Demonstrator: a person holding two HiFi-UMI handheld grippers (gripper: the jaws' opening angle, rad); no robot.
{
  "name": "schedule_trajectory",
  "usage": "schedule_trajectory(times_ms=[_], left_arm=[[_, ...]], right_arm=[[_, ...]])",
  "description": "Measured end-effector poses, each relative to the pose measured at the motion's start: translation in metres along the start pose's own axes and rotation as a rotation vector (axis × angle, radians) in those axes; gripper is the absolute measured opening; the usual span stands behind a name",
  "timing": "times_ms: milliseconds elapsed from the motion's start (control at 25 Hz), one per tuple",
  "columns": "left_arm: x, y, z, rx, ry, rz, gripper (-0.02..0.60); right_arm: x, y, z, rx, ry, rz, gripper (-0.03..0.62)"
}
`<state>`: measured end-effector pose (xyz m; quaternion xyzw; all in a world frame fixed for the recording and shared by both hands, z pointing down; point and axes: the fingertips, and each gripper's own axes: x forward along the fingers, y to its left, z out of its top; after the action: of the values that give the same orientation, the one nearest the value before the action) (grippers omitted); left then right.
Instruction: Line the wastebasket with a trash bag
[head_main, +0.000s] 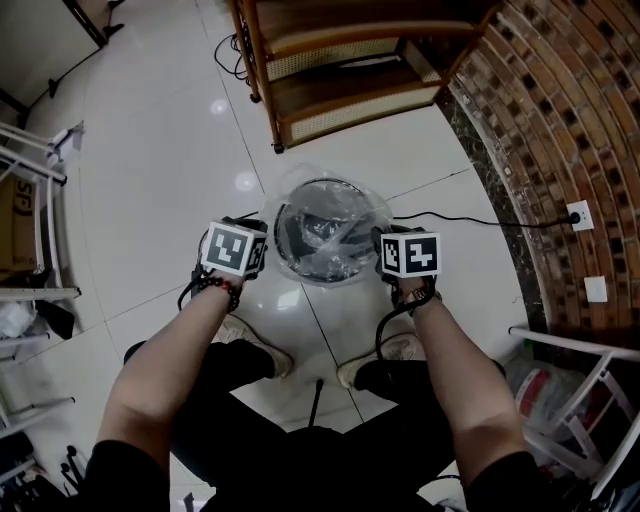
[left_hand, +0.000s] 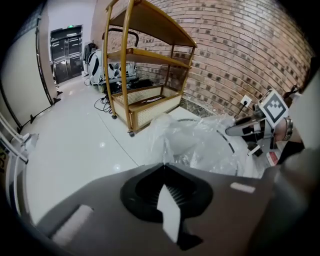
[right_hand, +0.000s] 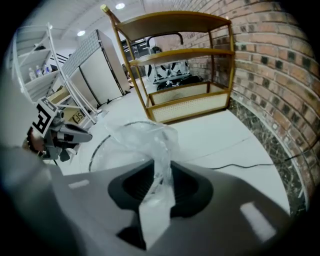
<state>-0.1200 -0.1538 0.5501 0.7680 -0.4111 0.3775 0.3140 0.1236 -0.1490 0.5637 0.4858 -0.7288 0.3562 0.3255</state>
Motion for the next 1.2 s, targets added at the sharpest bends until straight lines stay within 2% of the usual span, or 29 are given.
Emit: schedule_trajectory(times_ms=[120, 320, 520, 720, 880, 1200], left_arm=[[0.000, 0.002, -0.001, -0.004, -0.008, -0.001, 0.002], [0.015, -0.005, -0.007, 0.009, 0.028, -0.008, 0.002], [0.028, -0.001, -0.010, -0.016, 0.059, -0.003, 0.005], [0.034, 0.005, -0.001, -0.049, 0.014, -0.017, 0.021], [0.039, 0.012, 0.002, -0.078, 0.003, -0.025, 0.031], [0.046, 0.016, 0.001, -0.101, 0.004, -0.050, 0.038]], right_arm=[[0.003, 0.003, 0.000, -0.001, 0.001, 0.001, 0.095], [0.003, -0.007, -0.002, 0.009, 0.002, -0.013, 0.114], [0.007, -0.020, -0.003, 0.063, -0.006, 0.005, 0.114], [0.013, -0.030, 0.001, 0.140, -0.028, 0.036, 0.132], [0.015, -0.033, 0.010, 0.139, -0.057, 0.059, 0.132], [0.020, -0.035, 0.003, 0.165, -0.027, 0.118, 0.157]])
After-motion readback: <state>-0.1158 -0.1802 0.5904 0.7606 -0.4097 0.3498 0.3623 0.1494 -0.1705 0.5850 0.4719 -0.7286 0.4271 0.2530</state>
